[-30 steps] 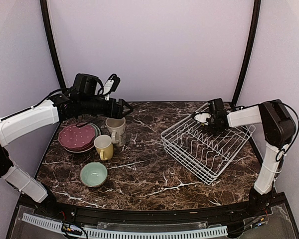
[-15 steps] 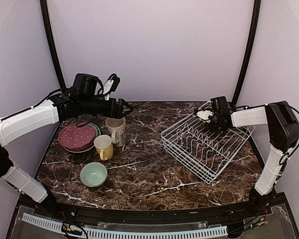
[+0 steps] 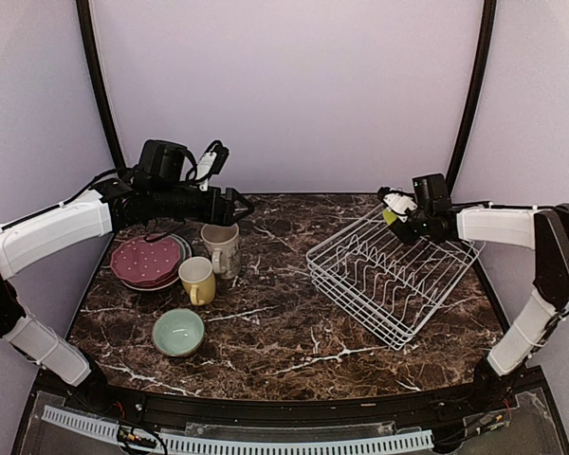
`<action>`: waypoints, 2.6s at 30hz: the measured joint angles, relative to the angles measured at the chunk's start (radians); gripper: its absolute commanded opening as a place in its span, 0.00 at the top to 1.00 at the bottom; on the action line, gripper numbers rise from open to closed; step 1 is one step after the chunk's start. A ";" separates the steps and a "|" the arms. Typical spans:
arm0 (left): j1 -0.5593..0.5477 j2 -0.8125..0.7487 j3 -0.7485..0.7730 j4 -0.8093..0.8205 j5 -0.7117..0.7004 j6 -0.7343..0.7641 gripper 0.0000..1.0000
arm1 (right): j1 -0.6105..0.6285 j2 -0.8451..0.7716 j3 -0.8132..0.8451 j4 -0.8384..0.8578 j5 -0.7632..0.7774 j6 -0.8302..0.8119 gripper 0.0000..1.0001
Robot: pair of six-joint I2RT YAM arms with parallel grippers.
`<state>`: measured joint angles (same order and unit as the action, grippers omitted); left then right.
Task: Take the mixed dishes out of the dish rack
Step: Grab the bowl from the dish rack, then pass from the right arm to the left
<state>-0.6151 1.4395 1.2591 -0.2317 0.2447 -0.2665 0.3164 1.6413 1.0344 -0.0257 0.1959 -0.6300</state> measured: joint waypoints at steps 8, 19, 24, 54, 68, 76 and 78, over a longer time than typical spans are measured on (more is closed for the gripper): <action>0.000 -0.004 0.000 0.000 0.005 -0.004 0.20 | -0.007 -0.158 -0.066 -0.062 -0.163 0.268 0.78; 0.000 -0.011 0.000 0.017 0.018 -0.015 0.21 | -0.179 -0.324 -0.255 0.027 -0.495 0.774 0.78; 0.000 -0.011 -0.002 0.021 0.026 -0.020 0.20 | -0.254 -0.359 -0.312 0.127 -0.616 0.989 0.78; 0.005 0.174 -0.045 0.240 0.443 -0.245 0.19 | 0.201 -0.247 -0.230 0.660 -0.898 1.526 0.83; 0.011 0.202 -0.054 0.301 0.496 -0.303 0.45 | 0.333 -0.074 -0.130 0.814 -0.895 1.595 0.83; 0.011 0.200 -0.054 0.281 0.440 -0.268 0.66 | 0.365 -0.044 -0.124 0.852 -0.883 1.617 0.83; 0.011 0.198 -0.054 0.279 0.429 -0.263 0.70 | 0.370 -0.034 -0.122 0.860 -0.879 1.621 0.83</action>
<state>-0.6037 1.6379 1.2053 0.0471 0.6735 -0.5293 0.6868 1.6077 0.9127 0.8345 -0.6827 0.9905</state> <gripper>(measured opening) 0.357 0.590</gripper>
